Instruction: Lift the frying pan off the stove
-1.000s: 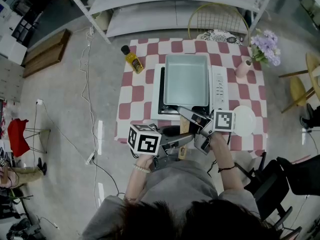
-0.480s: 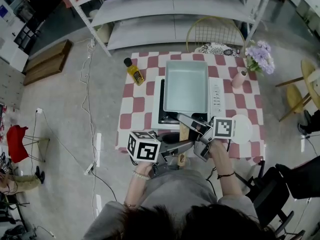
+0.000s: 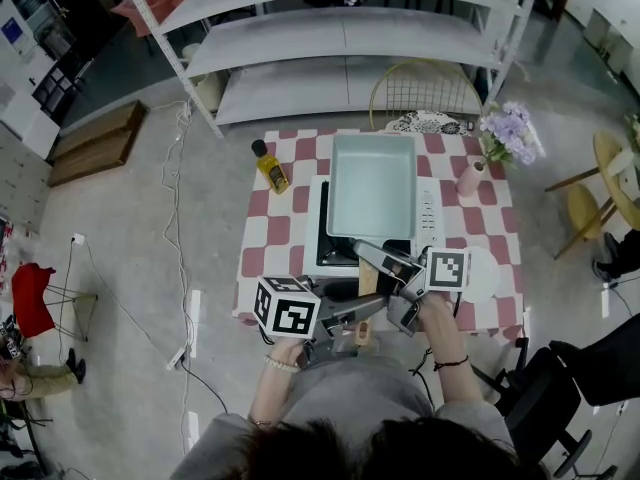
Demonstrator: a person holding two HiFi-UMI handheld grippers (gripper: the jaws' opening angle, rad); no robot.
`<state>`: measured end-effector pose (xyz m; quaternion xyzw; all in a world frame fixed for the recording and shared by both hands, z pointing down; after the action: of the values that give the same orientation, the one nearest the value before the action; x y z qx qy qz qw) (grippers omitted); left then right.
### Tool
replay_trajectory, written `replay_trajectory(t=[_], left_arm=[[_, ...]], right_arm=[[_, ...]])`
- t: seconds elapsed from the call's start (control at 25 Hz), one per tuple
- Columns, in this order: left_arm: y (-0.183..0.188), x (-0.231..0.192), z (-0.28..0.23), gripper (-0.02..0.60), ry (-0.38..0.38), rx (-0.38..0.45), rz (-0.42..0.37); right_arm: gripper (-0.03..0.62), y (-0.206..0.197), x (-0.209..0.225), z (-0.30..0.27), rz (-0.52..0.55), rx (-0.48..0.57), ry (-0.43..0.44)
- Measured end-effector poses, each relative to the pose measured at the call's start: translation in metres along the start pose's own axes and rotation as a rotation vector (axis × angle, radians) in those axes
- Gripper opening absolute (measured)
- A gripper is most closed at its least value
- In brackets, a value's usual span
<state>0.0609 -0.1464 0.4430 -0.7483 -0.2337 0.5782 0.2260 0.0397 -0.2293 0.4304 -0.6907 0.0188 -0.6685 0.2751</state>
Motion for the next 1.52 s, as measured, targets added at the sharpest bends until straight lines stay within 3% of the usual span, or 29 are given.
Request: replay_trajectory(t=[1.52], left_arm=[[0.046,0.060,0.001,0.199,-0.044,0.057,-0.189]], right_arm=[[0.195,0.040,-0.079,0.016,0.161,0.039,0.055]])
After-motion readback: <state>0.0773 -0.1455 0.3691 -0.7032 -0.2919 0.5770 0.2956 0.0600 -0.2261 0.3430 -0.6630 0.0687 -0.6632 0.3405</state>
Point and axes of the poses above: the fingertips, and each gripper's own axes: z backward along the fingers, x to its right, y out of its top, the point moved 1 cm from there along z, backward along the fingers, and after that the axes turned 5 degrees about -x, right-handed, at the moved point
